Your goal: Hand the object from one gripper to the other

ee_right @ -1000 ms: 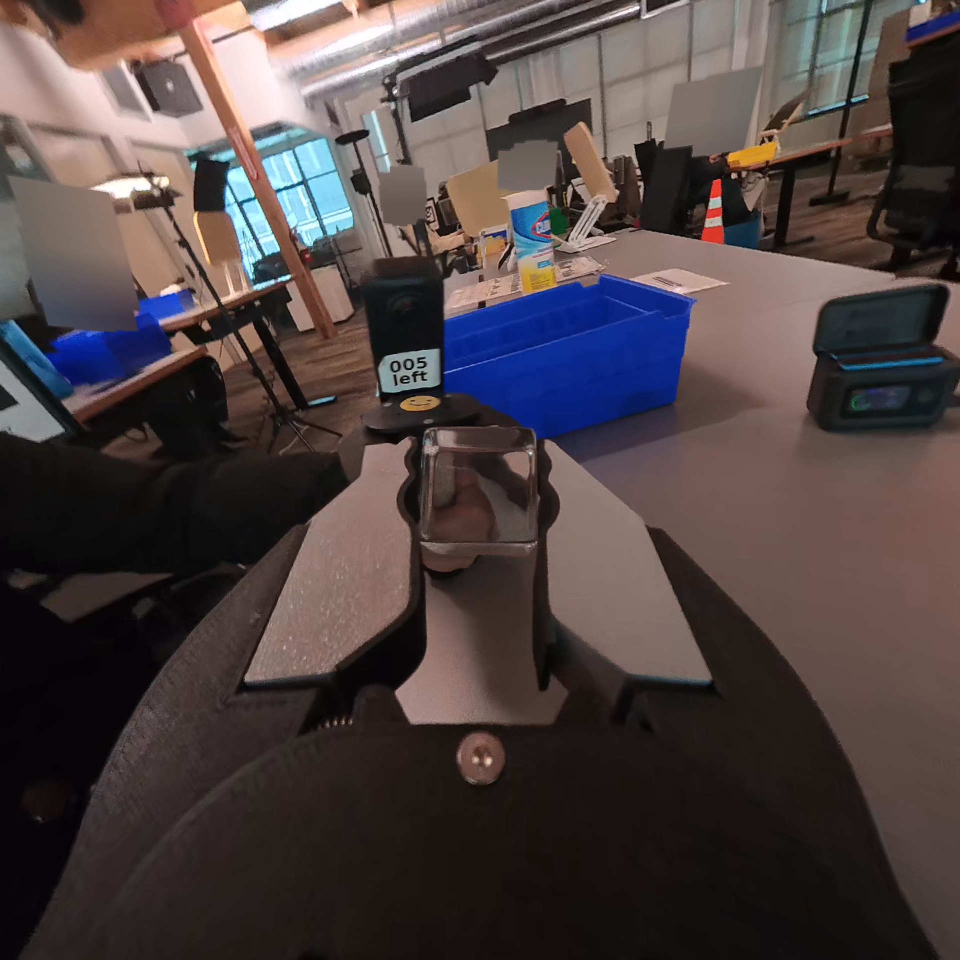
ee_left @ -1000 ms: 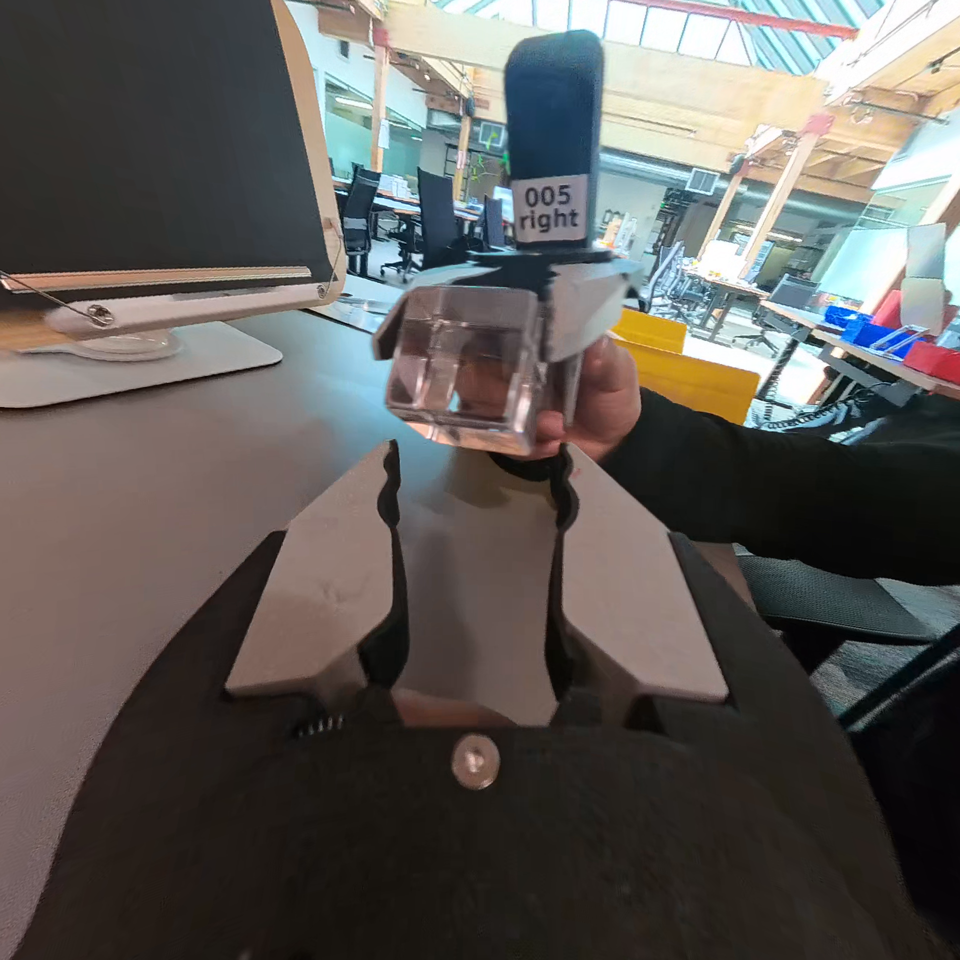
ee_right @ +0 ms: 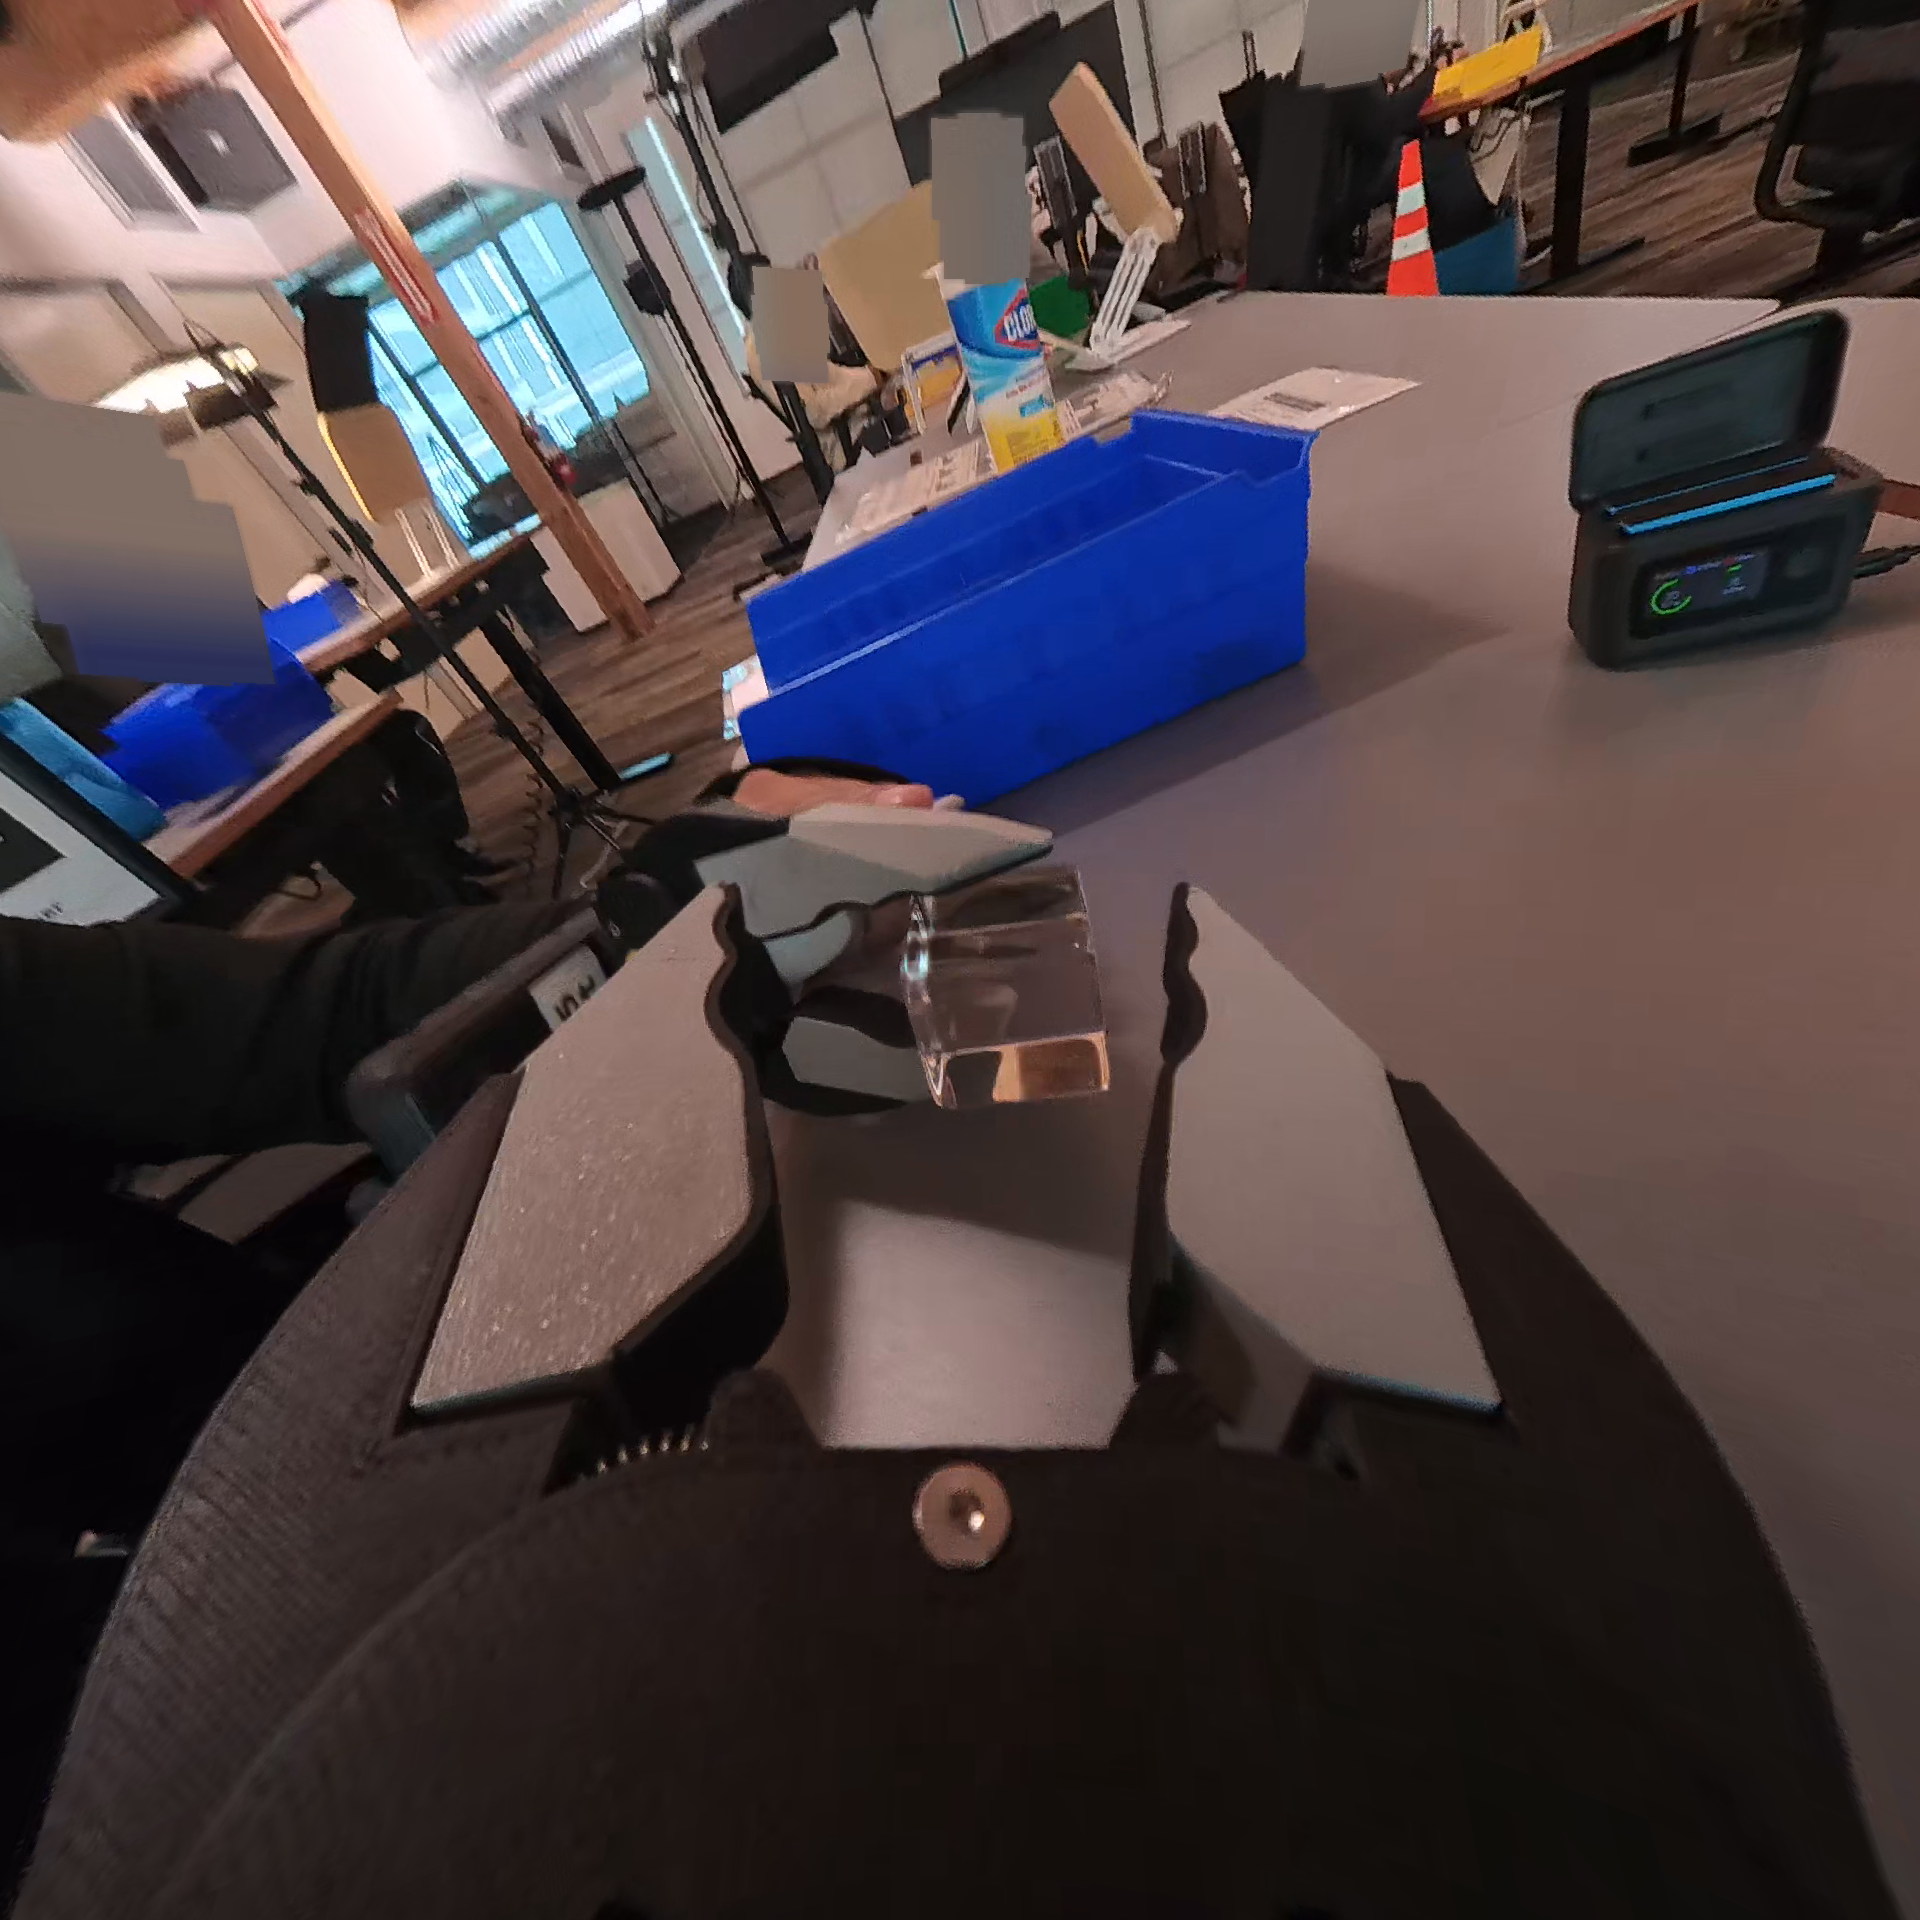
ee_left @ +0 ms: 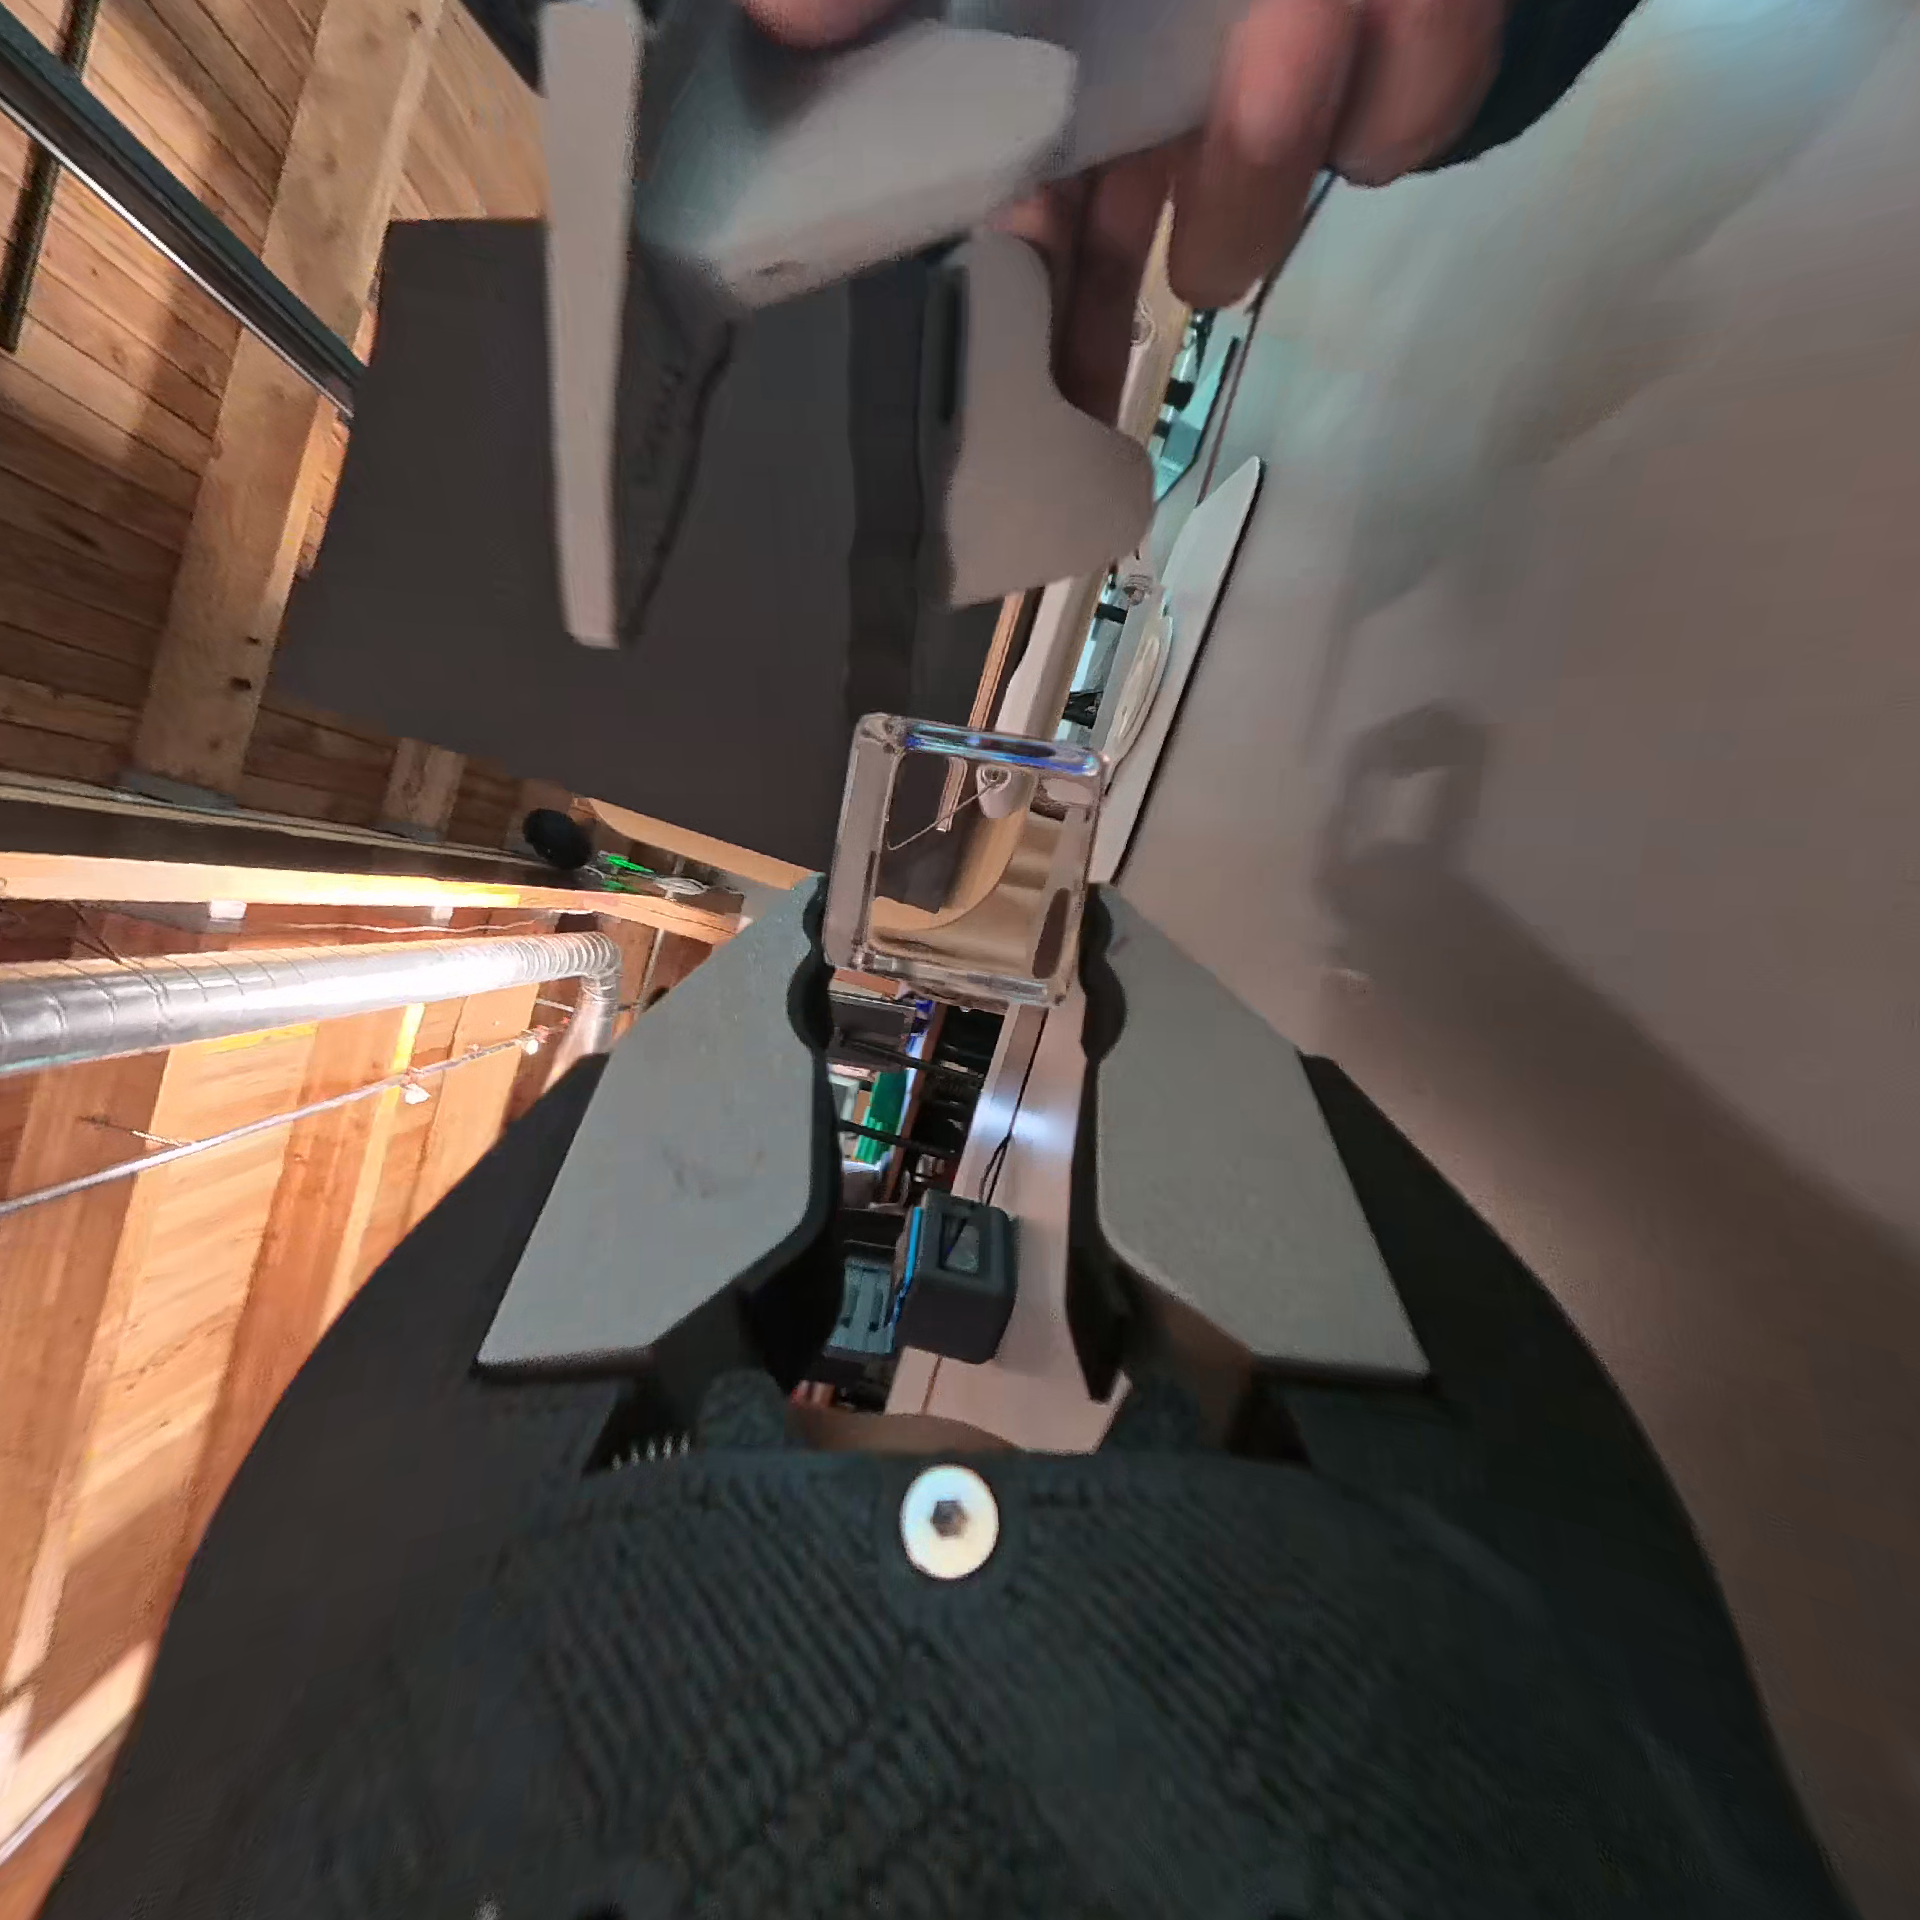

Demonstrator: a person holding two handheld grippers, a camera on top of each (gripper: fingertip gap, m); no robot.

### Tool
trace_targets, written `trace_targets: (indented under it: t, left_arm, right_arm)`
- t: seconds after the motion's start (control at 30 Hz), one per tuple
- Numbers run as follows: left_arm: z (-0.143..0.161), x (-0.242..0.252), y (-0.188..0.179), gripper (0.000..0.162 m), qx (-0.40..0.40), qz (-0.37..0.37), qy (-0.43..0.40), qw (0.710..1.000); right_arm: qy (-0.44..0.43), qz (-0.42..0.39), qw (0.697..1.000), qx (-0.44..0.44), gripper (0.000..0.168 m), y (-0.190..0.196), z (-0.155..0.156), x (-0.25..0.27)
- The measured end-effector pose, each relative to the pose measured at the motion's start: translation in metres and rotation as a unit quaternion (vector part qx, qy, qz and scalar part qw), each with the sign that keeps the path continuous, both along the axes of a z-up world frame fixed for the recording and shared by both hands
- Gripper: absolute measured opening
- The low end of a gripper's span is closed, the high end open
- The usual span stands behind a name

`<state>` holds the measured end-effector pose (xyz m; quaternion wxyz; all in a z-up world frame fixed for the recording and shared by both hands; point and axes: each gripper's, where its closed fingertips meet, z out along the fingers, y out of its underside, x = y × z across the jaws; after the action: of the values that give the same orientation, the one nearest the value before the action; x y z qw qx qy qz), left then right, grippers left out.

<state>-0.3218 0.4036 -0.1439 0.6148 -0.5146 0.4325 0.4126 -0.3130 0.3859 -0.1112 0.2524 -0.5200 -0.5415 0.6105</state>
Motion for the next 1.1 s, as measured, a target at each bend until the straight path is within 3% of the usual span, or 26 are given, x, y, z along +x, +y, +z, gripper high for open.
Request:
trace_targets:
  t: [0.1, 0.23, 0.57, 0.7, 0.8, 0.93, 1.03, 1.1]
  left_arm:
    - [0.003, -0.001, -0.001, 0.044, -0.007, -0.011, -0.039, 0.999]
    - [0.001, -0.003, -0.001, 0.044, -0.022, -0.016, -0.076, 0.997]
    - [-0.007, -0.007, 0.005, 0.044, -0.074, -0.026, -0.191, 0.978]
    - [-0.015, -0.019, 0.01, 0.064, -0.137, -0.028, -0.293, 0.946]
    - [-0.002, -0.023, 0.006, 0.057, -0.133, -0.057, -0.363, 0.92]
    - [0.006, -0.022, 0.002, 0.056, -0.178, -0.108, -0.486, 0.849]
    - [0.006, -0.016, -0.001, 0.057, -0.228, -0.149, -0.559, 0.784]
    - [0.007, -0.014, -0.002, 0.059, -0.242, -0.163, -0.582, 0.759]
  right_arm:
    - [-0.034, 0.005, 0.998, 0.048, 0.073, -0.007, -0.018, -0.006]
    - [-0.06, -0.024, 0.988, 0.142, 0.042, -0.008, -0.035, -0.014]
    - [-0.066, -0.057, 0.988, 0.129, 0.04, 0.006, -0.033, -0.015]
    - [-0.042, -0.09, 0.988, 0.115, 0.041, 0.021, -0.021, -0.008]
    - [-0.025, -0.107, 0.987, 0.119, 0.041, 0.029, -0.011, -0.003]
    - [-0.01, -0.14, 0.975, 0.172, 0.04, 0.037, 0.0, 0.004]
    - [-0.007, -0.179, 0.945, 0.273, 0.041, 0.043, 0.005, 0.008]
    - [-0.003, -0.207, 0.903, 0.376, 0.04, 0.044, 0.008, 0.011]
